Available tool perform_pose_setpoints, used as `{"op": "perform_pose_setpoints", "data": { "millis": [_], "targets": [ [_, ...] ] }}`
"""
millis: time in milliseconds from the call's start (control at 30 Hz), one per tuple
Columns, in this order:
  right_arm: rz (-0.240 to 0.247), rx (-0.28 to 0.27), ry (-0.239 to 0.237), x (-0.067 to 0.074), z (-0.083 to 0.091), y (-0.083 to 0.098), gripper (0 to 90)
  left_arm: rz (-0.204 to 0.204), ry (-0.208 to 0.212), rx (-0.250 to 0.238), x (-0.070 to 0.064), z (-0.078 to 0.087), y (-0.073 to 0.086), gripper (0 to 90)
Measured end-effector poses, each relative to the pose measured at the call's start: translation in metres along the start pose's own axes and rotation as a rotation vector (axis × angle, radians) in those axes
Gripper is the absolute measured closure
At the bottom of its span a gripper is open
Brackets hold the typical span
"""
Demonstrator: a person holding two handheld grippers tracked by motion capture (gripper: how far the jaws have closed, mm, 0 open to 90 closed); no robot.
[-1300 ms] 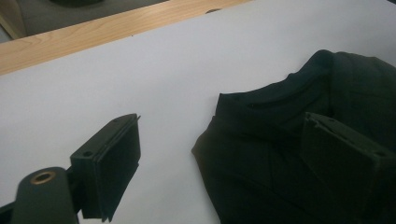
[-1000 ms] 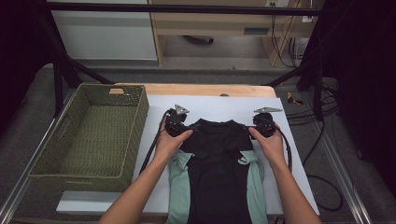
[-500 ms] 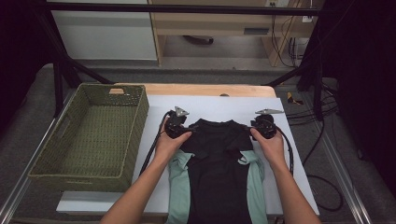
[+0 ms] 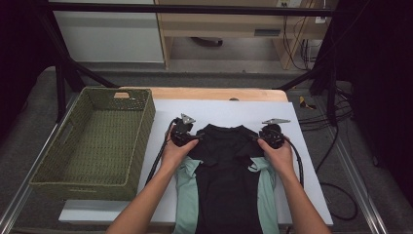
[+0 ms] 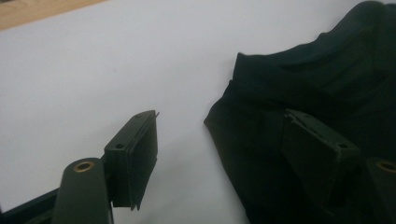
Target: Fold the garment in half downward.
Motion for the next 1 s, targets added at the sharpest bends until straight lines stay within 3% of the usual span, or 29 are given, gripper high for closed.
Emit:
{"op": "perform_pose_setpoints", "data": {
  "millis": [167, 400, 500, 633, 733, 833, 900, 1000],
  "targets": [
    [0.059, 0.014, 0.039, 0.005, -0.001, 0.002, 44.9, -0.015, 0.001, 0.029, -0.001, -0.004, 0.006, 25.7],
    [0.073, 0.035, 0.02, 0.009, 0.003, 0.003, 65.3, -0.019, 0.021, 0.037, -0.004, -0.006, 0.009, 26.5],
    [0.081, 0.04, 0.009, 0.012, 0.004, 0.004, 76.0, -0.026, 0.031, 0.02, -0.006, -0.005, 0.01, 31.5],
    [0.095, 0.039, 0.008, 0.016, 0.002, 0.003, 85.2, -0.042, 0.05, 0.0, -0.011, -0.002, 0.01, 45.0],
    [0.098, 0.037, 0.013, 0.016, 0.003, 0.003, 83.1, -0.048, 0.066, -0.004, -0.015, -0.001, 0.01, 55.6],
    [0.088, 0.011, 0.023, 0.015, 0.006, 0.002, 69.6, -0.053, 0.078, -0.004, -0.018, -0.001, 0.01, 63.3],
    [0.066, -0.029, 0.02, 0.012, 0.01, 0.0, 64.2, -0.051, 0.082, -0.002, -0.019, 0.0, 0.01, 66.0],
    [0.059, -0.037, 0.027, 0.008, 0.015, -0.001, 58.8, -0.047, 0.085, -0.001, -0.02, 0.0, 0.01, 69.8]
  ]
}}
Point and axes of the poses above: each handheld gripper's, and its own axes: z roughly backward along the jaws, y roughly out of its underside, x roughly to its left, the point moved 7 cm from there along -z, roughly forward along the jaws, and after that the axes turned 5 degrees about -z, right-handed, at the moved point
